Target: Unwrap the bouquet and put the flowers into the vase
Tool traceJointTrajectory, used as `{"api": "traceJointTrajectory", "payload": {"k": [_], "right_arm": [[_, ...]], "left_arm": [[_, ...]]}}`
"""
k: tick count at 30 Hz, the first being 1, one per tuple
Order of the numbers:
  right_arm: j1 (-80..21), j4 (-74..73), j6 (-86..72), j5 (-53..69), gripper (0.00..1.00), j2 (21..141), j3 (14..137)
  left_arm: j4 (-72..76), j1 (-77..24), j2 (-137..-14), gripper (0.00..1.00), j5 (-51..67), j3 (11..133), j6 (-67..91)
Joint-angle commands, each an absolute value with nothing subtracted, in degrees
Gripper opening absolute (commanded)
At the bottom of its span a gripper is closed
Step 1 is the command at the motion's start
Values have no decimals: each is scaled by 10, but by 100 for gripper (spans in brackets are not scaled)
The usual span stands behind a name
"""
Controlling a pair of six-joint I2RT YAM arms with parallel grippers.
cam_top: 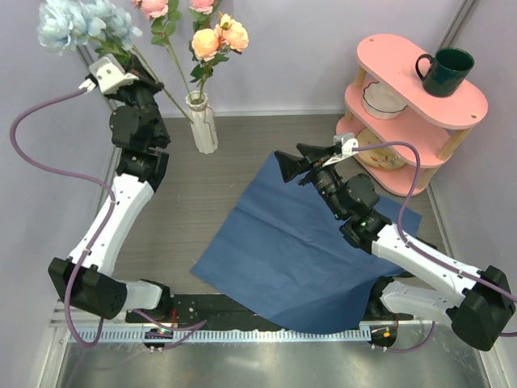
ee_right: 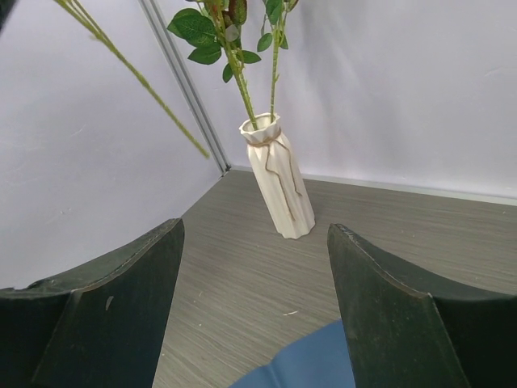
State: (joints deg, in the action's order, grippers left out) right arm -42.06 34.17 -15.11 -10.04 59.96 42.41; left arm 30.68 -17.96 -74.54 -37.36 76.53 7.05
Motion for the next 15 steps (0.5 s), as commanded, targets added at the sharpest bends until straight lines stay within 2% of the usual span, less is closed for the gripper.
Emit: {"api": "traceJointTrajectory", "payload": {"k": [1, 15], "right_arm": [[-413, 372, -143, -113, 77, 588, 417], [-403, 388, -149, -93, 77, 606, 410]], "left_arm": [[382, -170, -776, 0, -374, 845, 60], [513, -171, -903, 0, -357, 923, -27]]}}
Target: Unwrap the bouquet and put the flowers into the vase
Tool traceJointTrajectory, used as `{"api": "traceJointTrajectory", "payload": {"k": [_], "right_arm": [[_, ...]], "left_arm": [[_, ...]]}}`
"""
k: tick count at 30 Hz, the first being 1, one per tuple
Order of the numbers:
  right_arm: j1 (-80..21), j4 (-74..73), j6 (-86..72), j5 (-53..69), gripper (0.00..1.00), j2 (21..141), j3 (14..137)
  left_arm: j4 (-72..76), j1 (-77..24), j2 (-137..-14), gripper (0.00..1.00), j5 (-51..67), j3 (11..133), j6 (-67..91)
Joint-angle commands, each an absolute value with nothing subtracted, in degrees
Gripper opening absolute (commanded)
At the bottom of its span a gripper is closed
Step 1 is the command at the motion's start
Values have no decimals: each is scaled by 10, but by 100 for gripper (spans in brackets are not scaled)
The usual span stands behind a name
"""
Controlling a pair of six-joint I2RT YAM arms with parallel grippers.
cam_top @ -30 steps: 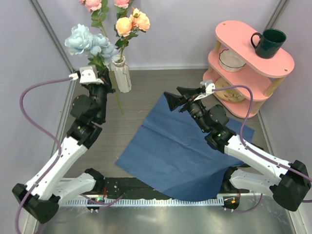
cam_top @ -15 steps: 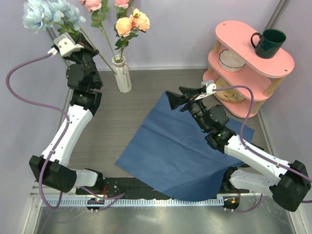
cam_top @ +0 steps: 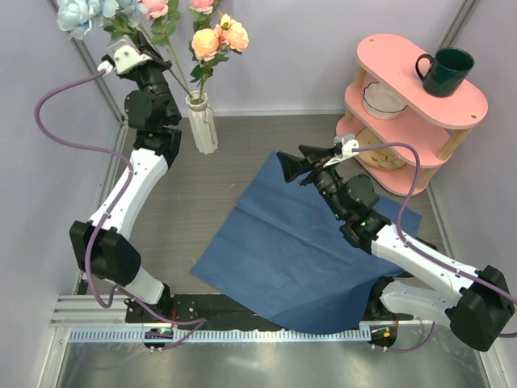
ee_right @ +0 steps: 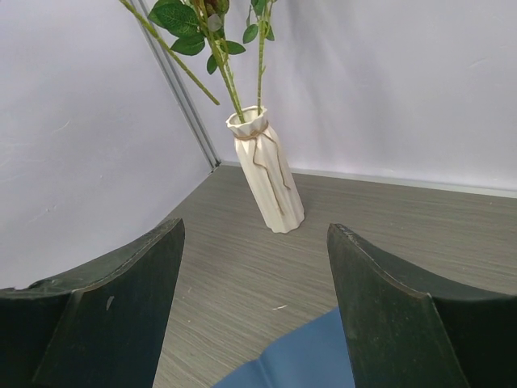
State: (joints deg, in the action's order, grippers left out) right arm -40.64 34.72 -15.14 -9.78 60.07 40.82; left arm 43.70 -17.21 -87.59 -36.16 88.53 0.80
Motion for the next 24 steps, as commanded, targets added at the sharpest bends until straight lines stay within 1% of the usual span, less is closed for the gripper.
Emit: {"api": "traceJointTrajectory", "payload": {"k": [1, 7, 11, 24], "right_arm": [[-403, 389, -149, -93, 77, 608, 410], [-398, 394, -152, -87, 77, 621, 412], [-396, 395, -156, -83, 77, 625, 412], [-390, 398, -161, -77, 77, 633, 411]], "left_arm": [[513, -170, -917, 0, -355, 935, -28], [515, -170, -960, 0, -352, 967, -33], [519, -170, -976, 0, -355, 964, -34], [531, -171, -1017, 0, -378, 901, -5]]}}
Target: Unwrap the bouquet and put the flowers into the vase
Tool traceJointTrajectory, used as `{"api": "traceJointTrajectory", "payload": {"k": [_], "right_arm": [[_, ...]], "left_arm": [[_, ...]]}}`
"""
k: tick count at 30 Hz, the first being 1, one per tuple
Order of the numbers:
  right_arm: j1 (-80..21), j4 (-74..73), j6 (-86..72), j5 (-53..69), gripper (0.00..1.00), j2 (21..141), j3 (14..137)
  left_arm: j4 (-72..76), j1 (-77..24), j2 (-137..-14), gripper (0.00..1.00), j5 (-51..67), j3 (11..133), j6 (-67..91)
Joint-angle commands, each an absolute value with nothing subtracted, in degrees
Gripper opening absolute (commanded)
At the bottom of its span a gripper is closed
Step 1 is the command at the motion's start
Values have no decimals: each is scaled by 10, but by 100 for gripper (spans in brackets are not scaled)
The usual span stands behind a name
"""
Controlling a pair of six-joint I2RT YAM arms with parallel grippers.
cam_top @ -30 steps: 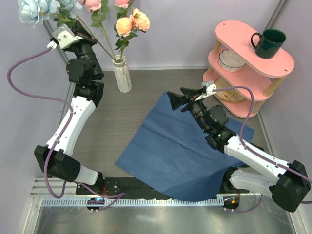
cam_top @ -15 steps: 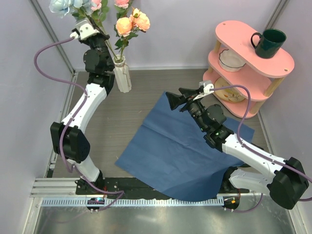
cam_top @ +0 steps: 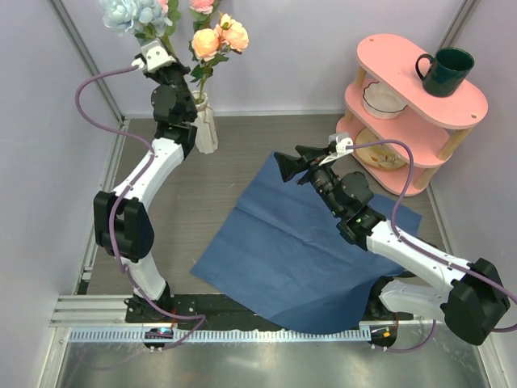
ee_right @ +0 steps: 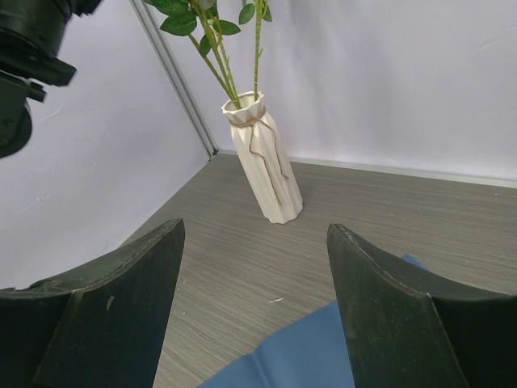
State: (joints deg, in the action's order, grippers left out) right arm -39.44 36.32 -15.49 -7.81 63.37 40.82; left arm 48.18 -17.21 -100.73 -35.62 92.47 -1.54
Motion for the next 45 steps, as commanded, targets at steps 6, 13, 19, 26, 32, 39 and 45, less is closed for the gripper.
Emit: {"api": "traceJointTrajectory", "payload": {"k": [6, 13, 19, 26, 32, 39, 45], "right_arm": [[-386, 401, -165, -72, 77, 639, 411], [-381, 402, -169, -68, 77, 642, 411], [-380, 404, -173, -62, 77, 647, 411], [-376, 404, -178, -59, 77, 648, 412], [-374, 403, -182, -55, 77, 649, 413], [-372, 392, -187, -53, 77, 652, 420], [-368, 370, -192, -54, 77, 657, 431]], "left_arm": [[550, -170, -1025, 0, -409, 837, 36], [556, -171, -1033, 3, -435, 787, 81], [554, -171, -1038, 14, -445, 766, 100], [523, -171, -1028, 36, -444, 751, 116], [493, -170, -974, 73, -433, 695, 165], [410, -179, -861, 92, -450, 612, 255], [250, -182, -750, 98, -395, 571, 415]]}}
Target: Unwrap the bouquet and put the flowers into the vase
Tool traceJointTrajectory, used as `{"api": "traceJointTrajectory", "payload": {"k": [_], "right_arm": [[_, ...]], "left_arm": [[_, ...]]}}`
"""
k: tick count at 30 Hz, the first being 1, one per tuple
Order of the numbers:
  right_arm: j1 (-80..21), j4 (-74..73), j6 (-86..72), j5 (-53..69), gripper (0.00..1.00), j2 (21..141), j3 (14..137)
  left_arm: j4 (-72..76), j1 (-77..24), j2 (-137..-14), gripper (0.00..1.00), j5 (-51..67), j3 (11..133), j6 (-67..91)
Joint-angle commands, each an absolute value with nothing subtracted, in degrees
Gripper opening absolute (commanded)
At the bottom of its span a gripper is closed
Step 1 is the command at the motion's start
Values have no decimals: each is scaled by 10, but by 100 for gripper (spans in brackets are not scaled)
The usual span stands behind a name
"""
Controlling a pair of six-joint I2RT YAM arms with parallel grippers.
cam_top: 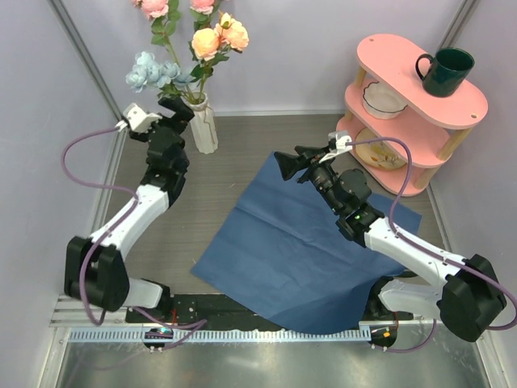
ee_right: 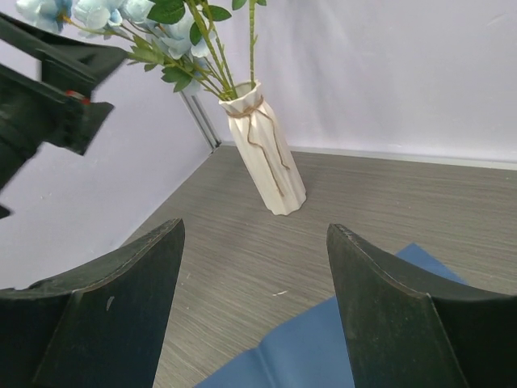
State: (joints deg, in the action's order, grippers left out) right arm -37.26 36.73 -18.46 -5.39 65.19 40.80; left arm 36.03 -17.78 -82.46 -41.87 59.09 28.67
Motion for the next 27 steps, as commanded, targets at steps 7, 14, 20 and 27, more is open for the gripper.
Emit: {"api": "traceJointTrajectory", "payload": {"k": [7, 14, 20, 27], "right_arm": [[-356, 266, -215, -73, 77, 681, 489], [-336, 94, -256, -105, 80, 738, 598], [-334, -18, -252, -152, 88, 766, 657], [-334, -69, -253, -178, 91, 666, 560]], "left_arm": [[186, -181, -609, 98, -242, 453, 451], [6, -181, -535, 97, -27, 452, 425], [28, -209, -513, 98, 204, 401, 490], [57, -362, -445, 99, 167, 357, 466]]}}
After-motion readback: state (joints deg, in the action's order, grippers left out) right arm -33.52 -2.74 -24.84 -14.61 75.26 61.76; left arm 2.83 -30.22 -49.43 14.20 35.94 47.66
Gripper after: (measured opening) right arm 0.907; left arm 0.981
